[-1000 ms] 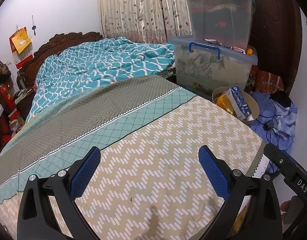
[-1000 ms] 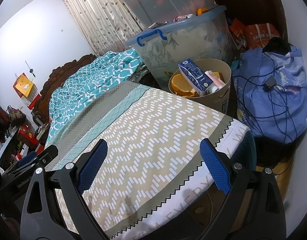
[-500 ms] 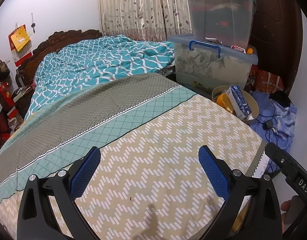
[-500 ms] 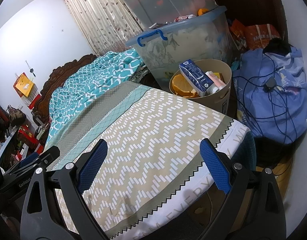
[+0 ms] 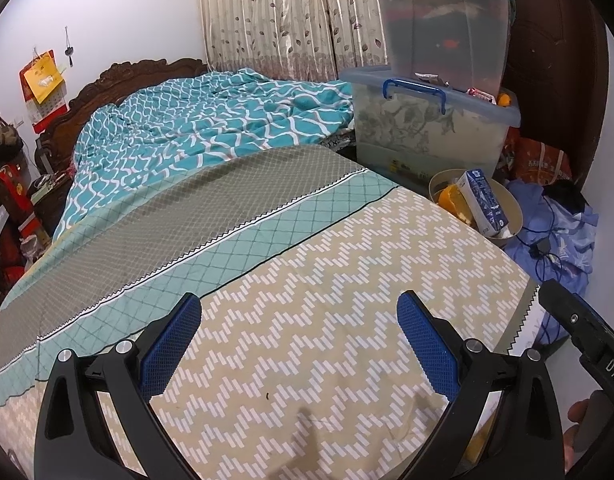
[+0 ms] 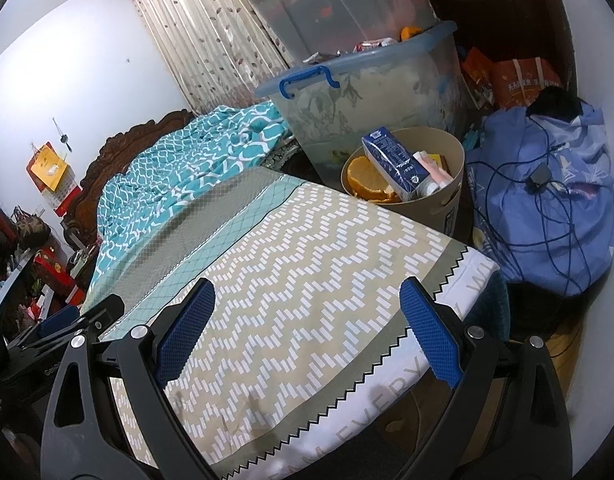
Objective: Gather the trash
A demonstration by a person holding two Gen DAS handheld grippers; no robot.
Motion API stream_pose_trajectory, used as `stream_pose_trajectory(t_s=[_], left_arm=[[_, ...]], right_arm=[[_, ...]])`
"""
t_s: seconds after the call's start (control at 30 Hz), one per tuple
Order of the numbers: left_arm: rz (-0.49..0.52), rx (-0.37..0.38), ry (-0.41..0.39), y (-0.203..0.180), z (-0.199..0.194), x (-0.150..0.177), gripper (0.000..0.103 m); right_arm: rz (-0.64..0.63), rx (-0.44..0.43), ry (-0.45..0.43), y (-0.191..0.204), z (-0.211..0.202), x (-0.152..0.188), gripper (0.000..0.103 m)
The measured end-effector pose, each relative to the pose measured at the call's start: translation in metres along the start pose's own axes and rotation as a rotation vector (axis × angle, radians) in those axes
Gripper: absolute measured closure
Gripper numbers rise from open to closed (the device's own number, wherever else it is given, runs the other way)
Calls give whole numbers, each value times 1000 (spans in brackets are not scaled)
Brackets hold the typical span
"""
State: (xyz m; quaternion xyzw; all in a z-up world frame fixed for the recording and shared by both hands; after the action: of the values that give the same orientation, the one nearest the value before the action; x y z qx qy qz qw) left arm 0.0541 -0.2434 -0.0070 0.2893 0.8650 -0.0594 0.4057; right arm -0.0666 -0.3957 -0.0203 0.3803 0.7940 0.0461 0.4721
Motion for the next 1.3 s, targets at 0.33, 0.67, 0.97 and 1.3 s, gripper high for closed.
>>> stream_pose_trajectory(t_s=[0.33,0.67,0.97,1.3], left_arm=[[14,-1,23,-4,4,3,9],[26,-2,30,-5,6,6,9],[25,-2,30,-5,6,6,9],[25,-2,30,-6,6,6,9]], right_arm=[[8,1,2,-2,1,0,10],[5,1,7,-1,3,2,10],[4,1,6,-1,3,2,10],[5,1,8,0,3,3,10]])
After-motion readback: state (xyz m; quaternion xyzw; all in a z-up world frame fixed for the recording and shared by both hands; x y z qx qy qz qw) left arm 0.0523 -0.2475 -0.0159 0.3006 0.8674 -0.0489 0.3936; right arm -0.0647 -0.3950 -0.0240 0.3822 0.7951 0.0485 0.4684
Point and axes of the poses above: each gripper's, at about its wrist camera, not at the fingertips, and z roughly the way its jaws point, y to its left, x to its underside, the point moved 8 cm from there along z, roughly the way its jaws point, and after that the axes turned 2 degrees about -x, right-handed, at the moved point
